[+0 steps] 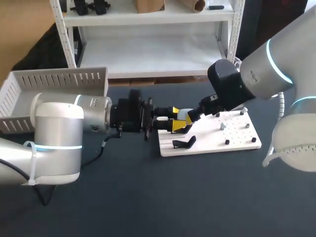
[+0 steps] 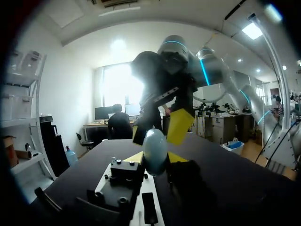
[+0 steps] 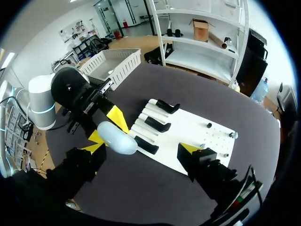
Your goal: Pick up each earbud case from the left stands, insert the matching earbuds, close the lid, and place the case in the box.
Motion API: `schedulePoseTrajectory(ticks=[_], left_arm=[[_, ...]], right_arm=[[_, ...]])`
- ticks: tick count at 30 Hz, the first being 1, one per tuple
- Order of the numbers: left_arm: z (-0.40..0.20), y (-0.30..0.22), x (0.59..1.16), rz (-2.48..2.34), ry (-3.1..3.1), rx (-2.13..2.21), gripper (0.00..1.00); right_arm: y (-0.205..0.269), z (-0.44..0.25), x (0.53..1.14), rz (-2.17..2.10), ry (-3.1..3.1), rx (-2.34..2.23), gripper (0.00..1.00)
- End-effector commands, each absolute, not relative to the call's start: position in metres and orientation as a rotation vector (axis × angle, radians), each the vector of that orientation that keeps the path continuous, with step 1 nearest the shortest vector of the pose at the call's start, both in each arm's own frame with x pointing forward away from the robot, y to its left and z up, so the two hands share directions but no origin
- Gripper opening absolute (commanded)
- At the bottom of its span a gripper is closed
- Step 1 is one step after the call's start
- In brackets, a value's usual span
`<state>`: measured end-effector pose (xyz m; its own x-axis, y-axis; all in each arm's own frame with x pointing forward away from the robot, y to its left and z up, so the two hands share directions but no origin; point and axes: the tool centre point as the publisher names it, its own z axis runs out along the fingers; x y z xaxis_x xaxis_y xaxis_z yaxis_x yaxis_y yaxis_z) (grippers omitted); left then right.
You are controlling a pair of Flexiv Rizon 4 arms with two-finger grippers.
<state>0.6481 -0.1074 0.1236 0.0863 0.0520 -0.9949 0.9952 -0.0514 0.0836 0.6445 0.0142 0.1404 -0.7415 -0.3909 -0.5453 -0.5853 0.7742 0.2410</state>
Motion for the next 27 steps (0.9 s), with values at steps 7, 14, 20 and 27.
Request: schedulePoseTrajectory(ticks=[7,14,20,27], left_arm=[[0.123,-0.107,0.649,-1.156,1.158,1.323,0.0],[0.123,-0.107,0.649,-1.156,1.158,1.323,0.0],[0.123,-0.107,0.649,-1.156,1.158,1.323,0.0],[0.123,-0.107,0.649,-1.156,1.158,1.323,0.0]], right_arm=[[0.014,0.148,0.653,0.523,2.483,-0.714,1.0],[0.009,0.165,0.66,0.509,2.45,-0.695,1.0],[-0.009,0.191,0.668,0.463,2.378,-0.671,1.0],[-0.049,0.198,0.687,0.19,2.355,-0.647,1.0]])
